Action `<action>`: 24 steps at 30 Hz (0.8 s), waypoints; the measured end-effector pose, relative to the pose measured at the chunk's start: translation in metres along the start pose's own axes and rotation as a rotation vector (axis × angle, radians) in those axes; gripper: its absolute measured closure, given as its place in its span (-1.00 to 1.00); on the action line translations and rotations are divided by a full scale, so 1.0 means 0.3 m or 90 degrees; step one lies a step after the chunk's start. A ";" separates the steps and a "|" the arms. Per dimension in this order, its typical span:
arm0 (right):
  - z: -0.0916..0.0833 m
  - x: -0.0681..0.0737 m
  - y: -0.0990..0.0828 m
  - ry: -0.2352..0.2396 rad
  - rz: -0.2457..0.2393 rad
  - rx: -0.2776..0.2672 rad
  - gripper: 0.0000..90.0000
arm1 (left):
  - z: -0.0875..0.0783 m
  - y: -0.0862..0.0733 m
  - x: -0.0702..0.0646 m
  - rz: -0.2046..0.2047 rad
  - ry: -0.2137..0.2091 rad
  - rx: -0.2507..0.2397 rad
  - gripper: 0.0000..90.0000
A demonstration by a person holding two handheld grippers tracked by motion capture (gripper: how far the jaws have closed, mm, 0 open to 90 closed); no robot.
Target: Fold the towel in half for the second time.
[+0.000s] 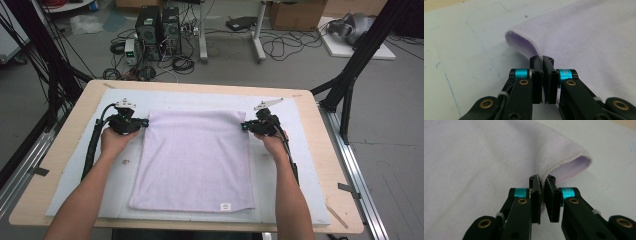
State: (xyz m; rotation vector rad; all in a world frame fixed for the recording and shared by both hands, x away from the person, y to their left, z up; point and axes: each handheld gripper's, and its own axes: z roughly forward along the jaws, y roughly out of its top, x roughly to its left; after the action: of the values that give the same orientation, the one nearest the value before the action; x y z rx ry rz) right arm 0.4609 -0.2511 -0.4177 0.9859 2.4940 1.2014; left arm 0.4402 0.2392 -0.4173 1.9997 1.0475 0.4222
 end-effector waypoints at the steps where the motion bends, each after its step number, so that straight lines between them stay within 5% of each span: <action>1: -0.013 0.005 0.004 0.004 0.000 -0.006 0.87 | -0.012 0.004 -0.003 0.007 -0.001 -0.003 0.92; 9: -0.101 0.045 0.007 0.044 -0.001 -0.013 0.87 | -0.103 0.015 -0.051 0.030 -0.054 -0.028 0.92; 13: -0.134 0.090 -0.027 0.065 -0.012 -0.012 0.87 | -0.151 -0.041 -0.092 0.054 -0.077 -0.027 0.92; 19: -0.155 0.146 -0.112 0.093 -0.010 -0.001 0.87 | -0.195 -0.151 -0.117 0.057 -0.097 -0.011 0.92; 24: -0.129 0.171 -0.174 0.115 0.000 0.051 0.85 | -0.196 -0.217 -0.133 0.059 -0.118 0.018 0.91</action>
State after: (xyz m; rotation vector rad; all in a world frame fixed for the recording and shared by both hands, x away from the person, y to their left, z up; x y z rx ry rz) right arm 0.3799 -0.2651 -0.4268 0.9330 2.7010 1.2508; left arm 0.3465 0.2583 -0.4301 2.0737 0.8540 0.2662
